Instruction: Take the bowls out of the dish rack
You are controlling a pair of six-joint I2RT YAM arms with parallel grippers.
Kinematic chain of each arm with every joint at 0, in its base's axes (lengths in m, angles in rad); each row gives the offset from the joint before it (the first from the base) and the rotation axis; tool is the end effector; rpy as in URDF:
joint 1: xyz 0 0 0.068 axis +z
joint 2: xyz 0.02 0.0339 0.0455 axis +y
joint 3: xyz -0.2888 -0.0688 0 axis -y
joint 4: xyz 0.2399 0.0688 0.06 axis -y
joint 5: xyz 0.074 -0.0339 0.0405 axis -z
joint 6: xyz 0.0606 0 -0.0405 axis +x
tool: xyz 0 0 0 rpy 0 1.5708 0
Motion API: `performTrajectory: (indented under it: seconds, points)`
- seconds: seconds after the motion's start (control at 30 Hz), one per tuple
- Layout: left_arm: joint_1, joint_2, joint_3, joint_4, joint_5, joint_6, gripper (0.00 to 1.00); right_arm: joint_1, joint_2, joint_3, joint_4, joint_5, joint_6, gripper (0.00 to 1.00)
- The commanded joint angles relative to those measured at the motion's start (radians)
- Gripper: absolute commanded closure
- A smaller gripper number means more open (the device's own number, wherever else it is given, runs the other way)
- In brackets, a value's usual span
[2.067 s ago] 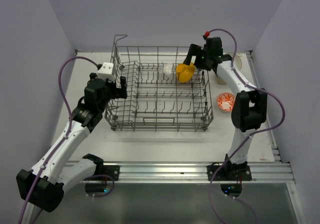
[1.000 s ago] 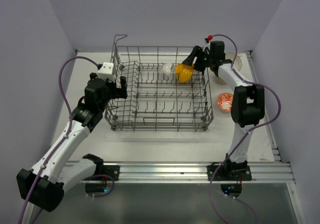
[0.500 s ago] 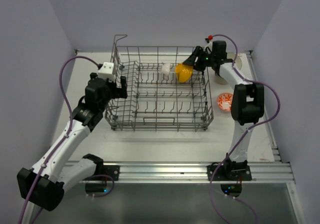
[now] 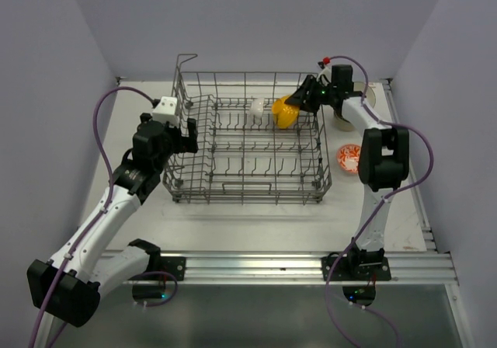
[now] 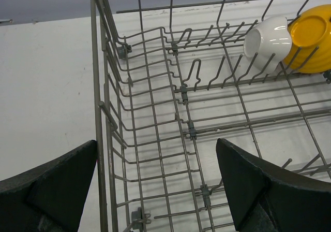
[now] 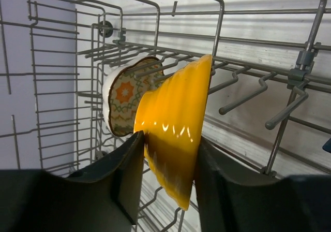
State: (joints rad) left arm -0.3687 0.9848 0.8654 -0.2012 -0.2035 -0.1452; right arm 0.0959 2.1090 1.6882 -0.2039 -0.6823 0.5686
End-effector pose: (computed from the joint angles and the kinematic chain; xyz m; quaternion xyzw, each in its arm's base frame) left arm 0.2210 -0.0723 0.3431 0.0309 0.8083 -0.0683 0.5840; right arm 0.5037 0.0868 0.2475 0.0482 0.8513 0.4216 0.3087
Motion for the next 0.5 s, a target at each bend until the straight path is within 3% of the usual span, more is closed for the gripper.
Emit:
performTrajectory:
  seconds: [0.0, 0.13, 0.3, 0.47]
  points:
    - [-0.006, 0.009, 0.006, 0.016, 0.067, -0.005, 0.00, 0.015, 0.013, -0.002, 0.066, -0.146, 0.068, 0.61]
    - [-0.006, 0.012, 0.006, 0.016, 0.065, -0.007, 0.00, 0.004, 0.014, -0.013, 0.145, -0.183, 0.125, 0.68]
    - [-0.004, 0.015, 0.006, 0.014, 0.065, -0.005, 0.00, -0.004, 0.006, -0.035, 0.195, -0.215, 0.162, 0.69]
    - [-0.006, 0.020, 0.007, 0.014, 0.069, -0.007, 0.00, -0.016, 0.011, -0.065, 0.345, -0.263, 0.270, 0.88]
